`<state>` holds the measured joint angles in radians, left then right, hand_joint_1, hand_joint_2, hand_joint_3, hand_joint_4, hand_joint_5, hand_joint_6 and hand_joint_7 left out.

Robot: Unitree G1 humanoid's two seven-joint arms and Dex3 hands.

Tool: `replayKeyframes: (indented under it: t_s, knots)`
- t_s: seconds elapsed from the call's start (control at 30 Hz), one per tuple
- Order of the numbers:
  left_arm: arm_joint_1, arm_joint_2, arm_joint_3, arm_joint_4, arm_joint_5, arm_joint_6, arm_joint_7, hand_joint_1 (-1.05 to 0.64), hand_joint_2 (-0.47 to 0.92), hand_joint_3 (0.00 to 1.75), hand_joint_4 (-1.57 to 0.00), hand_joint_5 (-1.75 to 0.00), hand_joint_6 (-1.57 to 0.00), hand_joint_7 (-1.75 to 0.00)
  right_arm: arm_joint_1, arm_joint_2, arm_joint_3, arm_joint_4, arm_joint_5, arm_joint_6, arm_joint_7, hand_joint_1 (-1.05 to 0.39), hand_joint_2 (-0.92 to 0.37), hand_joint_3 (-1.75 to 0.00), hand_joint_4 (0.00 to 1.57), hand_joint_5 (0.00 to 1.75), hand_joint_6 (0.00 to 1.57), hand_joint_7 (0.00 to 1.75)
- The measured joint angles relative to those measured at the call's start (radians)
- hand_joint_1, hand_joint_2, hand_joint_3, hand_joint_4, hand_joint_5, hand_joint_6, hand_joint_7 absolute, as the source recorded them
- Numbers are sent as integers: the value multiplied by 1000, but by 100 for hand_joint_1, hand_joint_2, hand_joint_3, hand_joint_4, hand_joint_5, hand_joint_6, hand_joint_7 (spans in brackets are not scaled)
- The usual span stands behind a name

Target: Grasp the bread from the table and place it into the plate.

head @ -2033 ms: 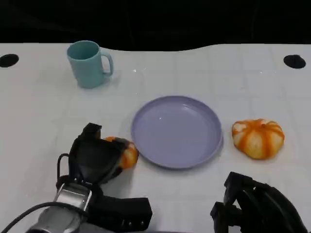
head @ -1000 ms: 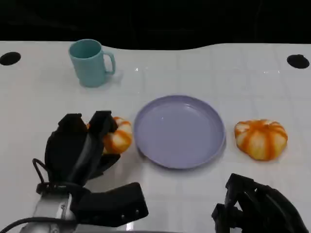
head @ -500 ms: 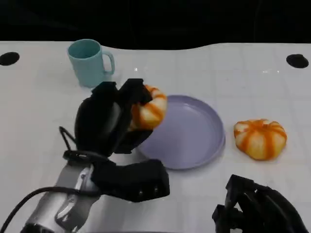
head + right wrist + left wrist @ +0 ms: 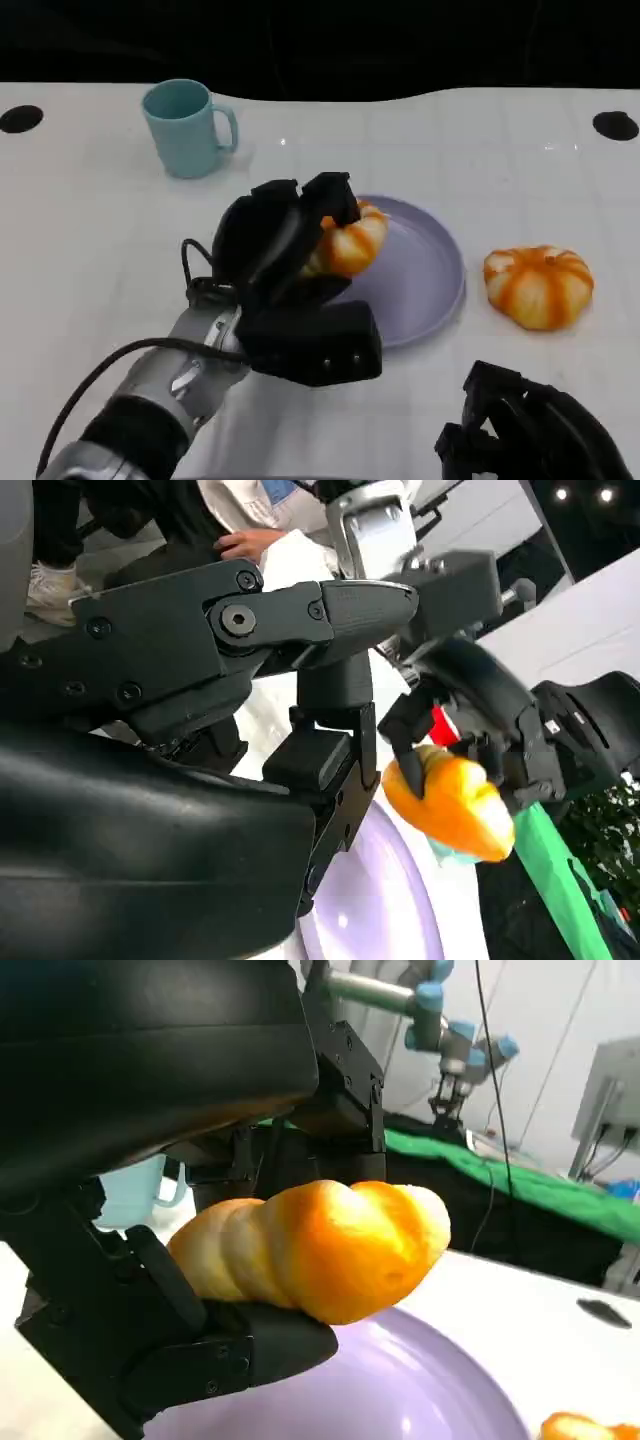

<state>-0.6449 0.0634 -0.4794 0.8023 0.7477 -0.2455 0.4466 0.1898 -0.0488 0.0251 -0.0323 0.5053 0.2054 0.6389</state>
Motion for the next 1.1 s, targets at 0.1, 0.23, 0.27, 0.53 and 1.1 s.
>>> replayKeyframes:
  t_s: [0.1,0.23,0.27,0.53,1.1]
  knots:
    - [-46,-16,-15,77,0,4,-29,-20,47,101,-91,-175,-67,-175,0,0,1,0,-1,0,0,-73,-92,-22,90,159,80,137]
    - [-87,-27,-35,136,-1,12,-83,-28,84,18,-74,-144,-89,-34,0,1,1,0,-1,0,0,-73,-92,-23,91,159,81,138]
    - [-90,-27,-40,142,-1,18,-105,-30,87,12,-72,-140,-86,-21,1,1,1,0,-1,0,0,-73,-92,-23,91,159,81,138]
    - [-92,-8,-93,86,14,91,-299,-82,92,24,-34,-13,-21,0,2,1,2,-7,-2,0,-1,-72,-92,-23,89,160,79,138]
    - [-55,117,-119,-283,39,244,-657,-105,92,51,-28,-5,-11,-3,2,2,2,-7,-1,-5,0,-72,-92,-23,88,161,79,137]
